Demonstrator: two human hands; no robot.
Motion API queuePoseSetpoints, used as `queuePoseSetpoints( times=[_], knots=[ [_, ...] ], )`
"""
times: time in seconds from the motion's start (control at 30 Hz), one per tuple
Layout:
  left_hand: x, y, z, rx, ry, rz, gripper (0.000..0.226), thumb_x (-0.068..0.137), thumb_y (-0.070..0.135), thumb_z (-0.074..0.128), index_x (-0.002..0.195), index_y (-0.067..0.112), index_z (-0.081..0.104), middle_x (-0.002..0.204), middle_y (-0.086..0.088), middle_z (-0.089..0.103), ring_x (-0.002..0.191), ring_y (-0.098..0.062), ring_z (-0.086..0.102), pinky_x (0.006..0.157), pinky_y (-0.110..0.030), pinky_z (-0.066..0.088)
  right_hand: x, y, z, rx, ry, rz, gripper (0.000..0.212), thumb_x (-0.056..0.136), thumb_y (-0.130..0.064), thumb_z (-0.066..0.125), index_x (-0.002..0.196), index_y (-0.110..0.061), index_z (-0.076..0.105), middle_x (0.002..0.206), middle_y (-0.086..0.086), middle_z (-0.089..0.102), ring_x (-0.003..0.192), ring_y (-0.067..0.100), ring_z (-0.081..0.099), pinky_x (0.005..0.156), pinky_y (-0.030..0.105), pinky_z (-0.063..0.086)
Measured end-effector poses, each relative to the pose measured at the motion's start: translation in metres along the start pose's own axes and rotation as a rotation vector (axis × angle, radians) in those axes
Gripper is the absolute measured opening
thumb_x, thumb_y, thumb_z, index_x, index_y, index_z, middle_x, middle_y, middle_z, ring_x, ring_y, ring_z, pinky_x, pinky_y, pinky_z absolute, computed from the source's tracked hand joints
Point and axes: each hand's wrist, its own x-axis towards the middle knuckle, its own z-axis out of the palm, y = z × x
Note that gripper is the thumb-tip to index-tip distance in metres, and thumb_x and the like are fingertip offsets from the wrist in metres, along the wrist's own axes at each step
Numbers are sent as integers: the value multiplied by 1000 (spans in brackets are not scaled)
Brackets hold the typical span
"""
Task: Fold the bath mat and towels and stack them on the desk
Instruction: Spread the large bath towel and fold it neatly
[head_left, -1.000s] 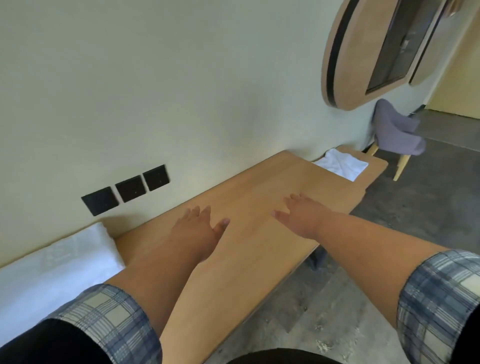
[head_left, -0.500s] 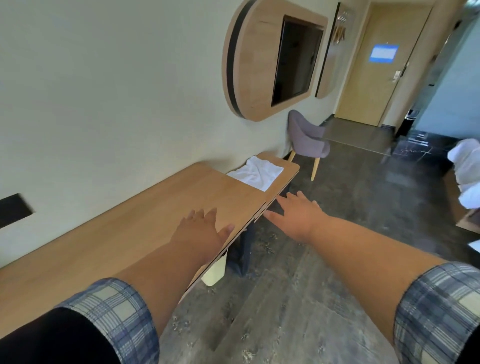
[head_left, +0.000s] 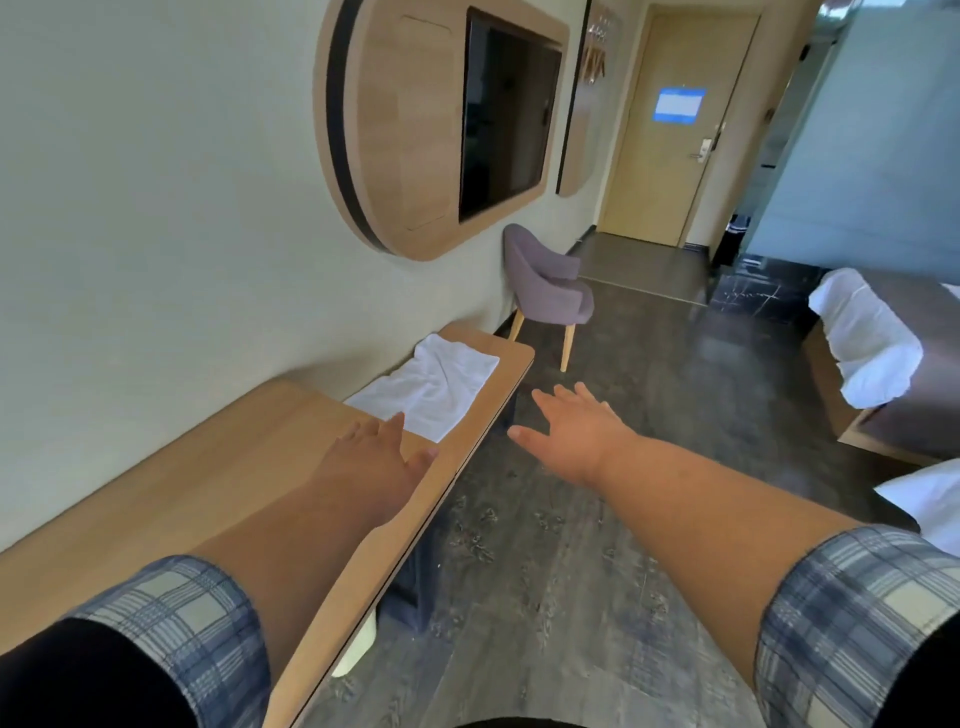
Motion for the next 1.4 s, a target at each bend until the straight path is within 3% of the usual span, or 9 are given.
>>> queuePoseSetpoints(
  times=[0.4, 0.53, 0.73, 0.9, 1.07, 1.27, 1.4],
  knots=[
    [226, 70, 53, 163, -136, 24, 83, 91, 72, 11, 157, 22, 6, 163, -9, 17, 149, -30, 15, 119, -47, 19, 191, 139, 39, 33, -123, 120, 88, 90, -78, 26, 159, -27, 9, 167, 5, 6, 153, 29, -6, 121, 53, 6],
    [298, 85, 78, 163, -137, -57, 84, 91, 73, 13, 158, 22, 4, 163, -10, 16, 149, -29, 14, 119, -47, 19, 288, 168, 49, 0, -147, -15, 86, 90, -77, 28, 158, -27, 11, 166, 6, 10, 153, 30, -4, 120, 55, 9],
    [375, 103, 111, 59, -130, -323, 80, 94, 71, 20, 157, 23, 10, 161, -9, 23, 147, -30, 22, 116, -47, 24, 432, 191, 51, -28, -220, -300, 79, 93, -71, 35, 157, -26, 20, 164, 3, 19, 152, 27, 3, 121, 55, 15],
    [406, 104, 151, -45, -212, -476, 79, 95, 70, 25, 157, 24, 9, 163, -12, 14, 150, -31, 9, 121, -47, 13, 525, 179, 90, -46, -356, -350, 81, 95, -68, 36, 158, -22, 15, 165, 6, 13, 152, 28, 3, 120, 54, 15],
    [474, 66, 176, -92, -271, -542, 80, 93, 72, 24, 157, 27, 5, 164, -11, 9, 151, -32, 5, 121, -49, 9, 602, 124, 152, -47, -497, -396, 82, 93, -70, 33, 158, -23, 14, 165, 8, 12, 152, 31, 3, 120, 53, 14],
    [594, -18, 227, -103, -206, -598, 78, 95, 65, 33, 157, 26, 5, 164, -10, 8, 151, -30, 5, 121, -49, 9, 713, 84, 229, -80, -429, -504, 81, 92, -72, 31, 158, -31, 8, 167, 3, 3, 153, 29, -4, 123, 51, 8],
    [649, -52, 275, -154, -184, -707, 78, 96, 63, 34, 157, 26, 2, 165, -10, 2, 151, -29, 1, 121, -47, 6, 779, 67, 279, -38, -404, -458, 81, 92, -72, 31, 158, -32, 7, 167, 3, 0, 153, 27, -6, 123, 51, 6]
  ],
)
